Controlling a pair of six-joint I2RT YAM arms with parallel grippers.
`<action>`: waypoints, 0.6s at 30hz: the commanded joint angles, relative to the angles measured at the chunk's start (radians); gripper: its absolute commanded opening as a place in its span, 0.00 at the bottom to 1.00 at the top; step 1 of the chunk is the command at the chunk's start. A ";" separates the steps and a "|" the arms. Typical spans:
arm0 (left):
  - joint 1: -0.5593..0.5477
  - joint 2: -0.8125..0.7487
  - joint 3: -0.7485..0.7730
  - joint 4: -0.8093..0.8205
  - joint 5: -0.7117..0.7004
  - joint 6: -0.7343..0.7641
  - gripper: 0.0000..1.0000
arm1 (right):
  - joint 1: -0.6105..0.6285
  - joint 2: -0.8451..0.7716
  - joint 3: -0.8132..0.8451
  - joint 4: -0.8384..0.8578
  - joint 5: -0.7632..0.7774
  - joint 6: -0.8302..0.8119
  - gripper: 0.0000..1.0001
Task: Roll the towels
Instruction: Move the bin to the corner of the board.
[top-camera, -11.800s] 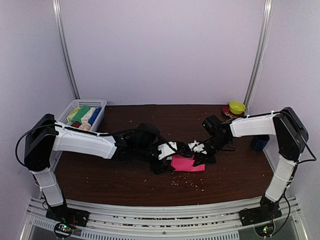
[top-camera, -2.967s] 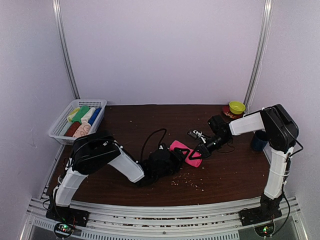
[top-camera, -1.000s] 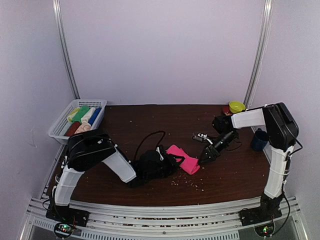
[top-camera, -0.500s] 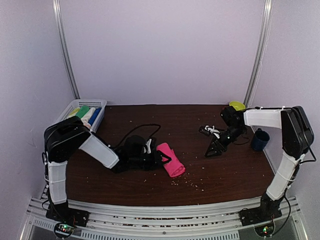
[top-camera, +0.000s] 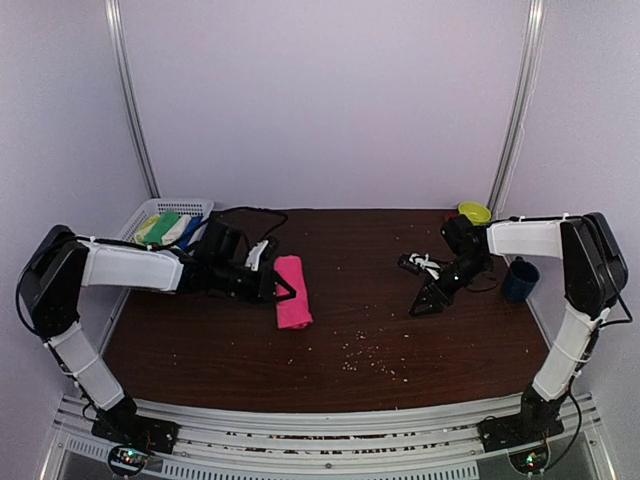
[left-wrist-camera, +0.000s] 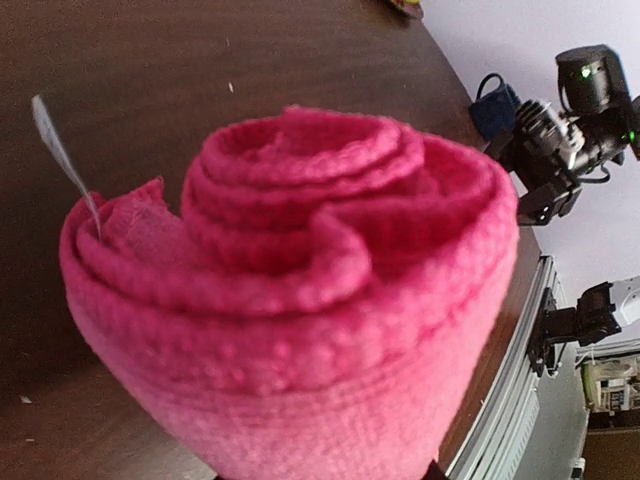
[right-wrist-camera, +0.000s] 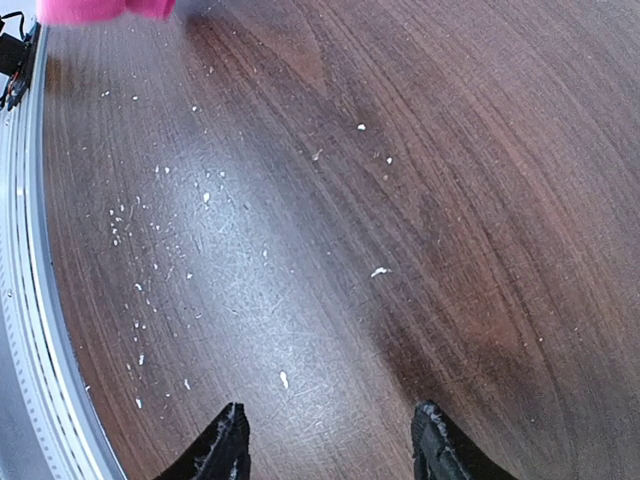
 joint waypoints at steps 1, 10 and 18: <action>0.102 -0.160 0.090 -0.164 -0.015 0.175 0.30 | 0.006 -0.033 -0.013 0.021 0.017 0.005 0.56; 0.421 -0.327 0.275 -0.429 -0.315 0.299 0.36 | 0.006 -0.034 -0.015 0.021 0.019 0.000 0.55; 0.515 -0.338 0.324 -0.470 -0.705 0.425 0.36 | 0.002 -0.046 -0.017 0.023 0.026 -0.001 0.55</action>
